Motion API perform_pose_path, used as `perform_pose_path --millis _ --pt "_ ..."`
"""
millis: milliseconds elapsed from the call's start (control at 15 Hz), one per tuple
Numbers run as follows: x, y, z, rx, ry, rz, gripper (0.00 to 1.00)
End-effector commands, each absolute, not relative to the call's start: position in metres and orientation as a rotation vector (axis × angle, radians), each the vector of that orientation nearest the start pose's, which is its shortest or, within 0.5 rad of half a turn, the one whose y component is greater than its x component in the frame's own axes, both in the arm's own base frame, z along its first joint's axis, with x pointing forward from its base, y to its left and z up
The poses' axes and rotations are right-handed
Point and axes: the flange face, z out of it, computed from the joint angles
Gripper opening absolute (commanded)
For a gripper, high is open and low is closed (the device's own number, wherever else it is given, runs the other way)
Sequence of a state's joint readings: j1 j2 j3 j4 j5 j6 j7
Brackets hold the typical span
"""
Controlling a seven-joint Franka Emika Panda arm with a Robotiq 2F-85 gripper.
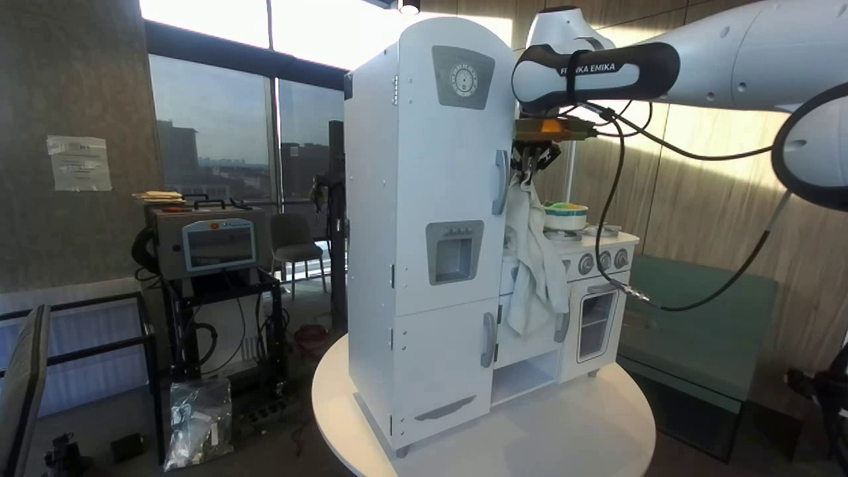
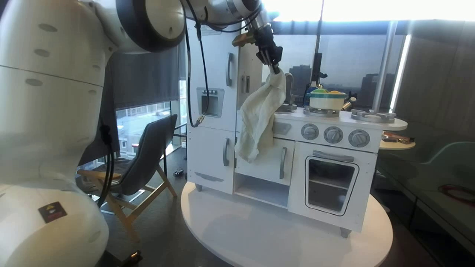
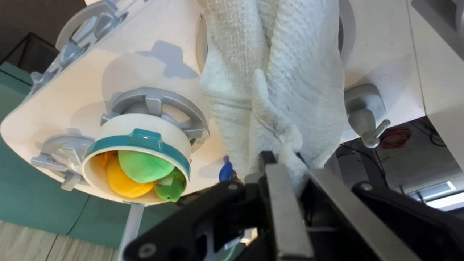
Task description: Use the towel to wipe the sink
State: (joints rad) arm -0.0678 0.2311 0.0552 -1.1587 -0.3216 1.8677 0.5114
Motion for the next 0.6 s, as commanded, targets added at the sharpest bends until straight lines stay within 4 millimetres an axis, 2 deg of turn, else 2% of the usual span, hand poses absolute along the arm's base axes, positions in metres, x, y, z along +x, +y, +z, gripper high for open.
perform_pose_path --millis 0,200,333,533 --pt "0.665 -0.042 0.712 -3.087 0.705 -0.802 0.14" --pt "0.662 -0.034 0.704 -3.099 0.679 -0.724 0.14" --pt "0.651 -0.034 0.705 -3.098 0.672 -0.634 0.14" --pt "0.632 -0.024 0.707 -3.133 0.395 -0.498 0.14"
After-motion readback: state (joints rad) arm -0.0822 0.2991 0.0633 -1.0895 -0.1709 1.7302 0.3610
